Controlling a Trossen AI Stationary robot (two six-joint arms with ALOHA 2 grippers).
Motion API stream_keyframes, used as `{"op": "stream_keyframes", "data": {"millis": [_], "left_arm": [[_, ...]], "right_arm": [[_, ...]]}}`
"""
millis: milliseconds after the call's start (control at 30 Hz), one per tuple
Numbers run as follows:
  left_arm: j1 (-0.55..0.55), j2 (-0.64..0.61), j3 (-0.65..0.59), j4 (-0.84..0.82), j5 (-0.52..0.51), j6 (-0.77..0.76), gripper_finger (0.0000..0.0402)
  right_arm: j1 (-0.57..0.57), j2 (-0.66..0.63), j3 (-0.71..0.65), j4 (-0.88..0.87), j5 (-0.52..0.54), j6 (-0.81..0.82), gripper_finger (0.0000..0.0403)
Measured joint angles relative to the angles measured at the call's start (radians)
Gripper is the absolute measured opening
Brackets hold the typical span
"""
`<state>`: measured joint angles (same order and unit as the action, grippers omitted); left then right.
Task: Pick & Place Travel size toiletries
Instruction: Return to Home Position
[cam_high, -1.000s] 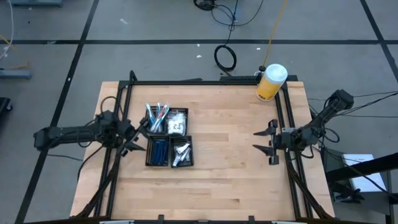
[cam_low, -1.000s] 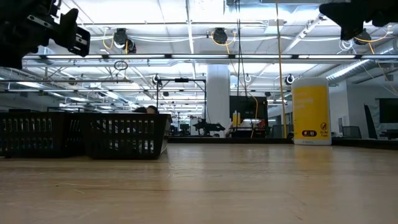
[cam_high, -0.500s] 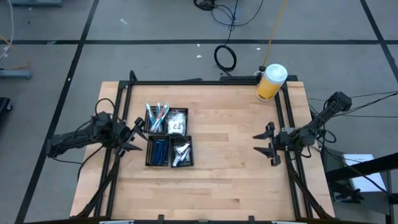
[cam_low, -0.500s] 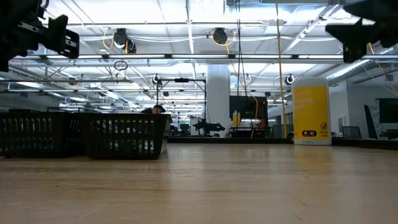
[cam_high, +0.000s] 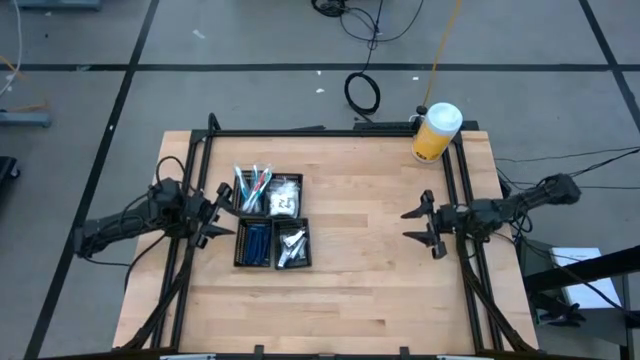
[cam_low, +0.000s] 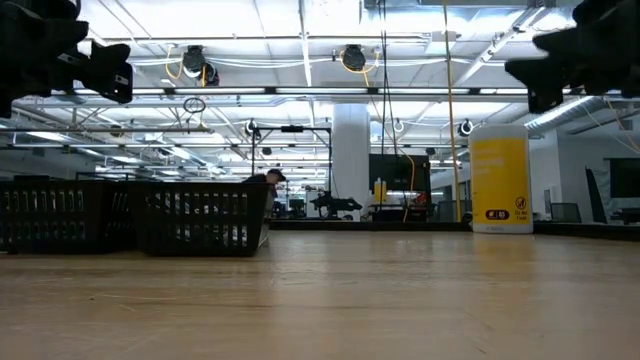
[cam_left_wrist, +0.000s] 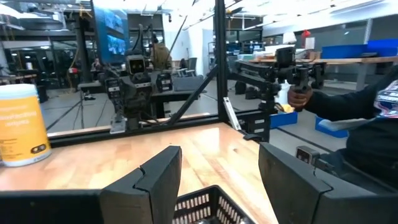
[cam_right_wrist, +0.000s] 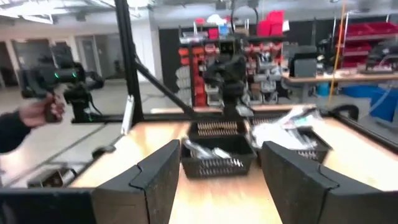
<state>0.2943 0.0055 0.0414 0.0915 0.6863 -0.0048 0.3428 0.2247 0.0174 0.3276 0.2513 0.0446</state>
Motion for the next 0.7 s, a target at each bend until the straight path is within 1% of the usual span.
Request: {"op": "stream_keyframes", "data": {"millis": [133,200,300,533,600,700], "left_arm": [[0.017,0.000,0.000,0.000,-0.001,-0.005,0.0212],[0.021,0.000,0.000,0.000,-0.001,-0.007,0.0212],[0.021,0.000,0.000,-0.014,0.000,-0.023,0.0212],[0.019,0.008,0.001,-0.056,-0.006,-0.025,0.0212],[0.019,0.008,0.001,-0.059,-0.007,0.001,0.0212],[0.019,0.007,0.001,-0.060,-0.007,0.023,0.0212]], "right_arm": [[-0.091,-0.141,0.000,-0.188,-0.110,0.039,0.0215],[-0.124,-0.219,-0.001,-0.241,-0.156,0.041,0.0215],[-0.153,-0.221,0.022,-0.247,-0.183,0.004,0.0215],[-0.173,-0.220,0.039,-0.221,-0.171,-0.110,0.0215],[-0.173,-0.218,0.039,-0.241,-0.167,-0.139,0.0215],[-0.173,-0.218,0.039,-0.245,-0.172,-0.136,0.0215]]}}
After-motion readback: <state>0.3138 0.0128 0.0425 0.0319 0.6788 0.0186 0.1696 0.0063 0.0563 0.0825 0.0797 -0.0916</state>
